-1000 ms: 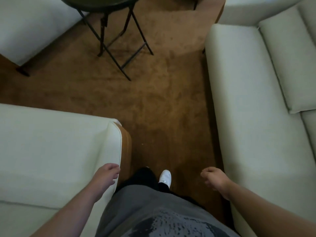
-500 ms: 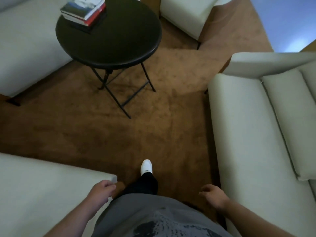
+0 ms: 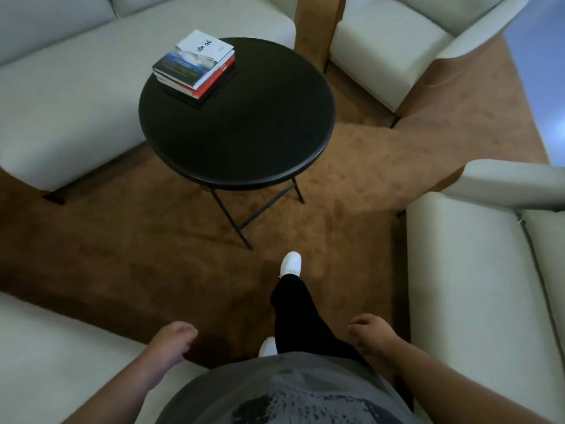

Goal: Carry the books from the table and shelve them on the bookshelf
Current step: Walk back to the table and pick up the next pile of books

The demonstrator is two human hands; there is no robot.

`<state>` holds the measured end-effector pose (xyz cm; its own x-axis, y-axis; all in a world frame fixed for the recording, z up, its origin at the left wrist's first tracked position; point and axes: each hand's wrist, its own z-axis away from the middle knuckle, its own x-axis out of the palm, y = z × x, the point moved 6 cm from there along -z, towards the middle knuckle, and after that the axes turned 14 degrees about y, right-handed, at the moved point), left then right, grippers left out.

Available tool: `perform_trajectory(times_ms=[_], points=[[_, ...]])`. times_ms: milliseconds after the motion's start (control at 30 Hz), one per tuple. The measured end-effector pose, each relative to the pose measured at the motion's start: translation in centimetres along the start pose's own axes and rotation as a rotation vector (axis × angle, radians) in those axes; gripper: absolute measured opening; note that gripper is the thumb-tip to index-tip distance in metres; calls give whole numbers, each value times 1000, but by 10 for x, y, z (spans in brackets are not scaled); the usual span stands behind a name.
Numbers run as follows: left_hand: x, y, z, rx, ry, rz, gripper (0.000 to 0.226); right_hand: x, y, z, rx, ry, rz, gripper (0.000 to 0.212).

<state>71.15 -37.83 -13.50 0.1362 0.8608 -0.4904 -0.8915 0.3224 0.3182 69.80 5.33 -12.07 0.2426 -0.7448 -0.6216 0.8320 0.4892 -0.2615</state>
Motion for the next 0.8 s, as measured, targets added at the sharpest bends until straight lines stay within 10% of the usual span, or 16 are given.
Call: perform_trajectory(times_ms=[300,633,800], points=[[-41,91,-59,-209,70,44,17,-39,-145,-93,-23,-109,161,5],[-131,271,-103,-49,217,482,13,-39,-381,-101,-395,-206,156,19],[-204,355,-155,68,258,546,10,4,-485,-94,-302,-232,-9,24]])
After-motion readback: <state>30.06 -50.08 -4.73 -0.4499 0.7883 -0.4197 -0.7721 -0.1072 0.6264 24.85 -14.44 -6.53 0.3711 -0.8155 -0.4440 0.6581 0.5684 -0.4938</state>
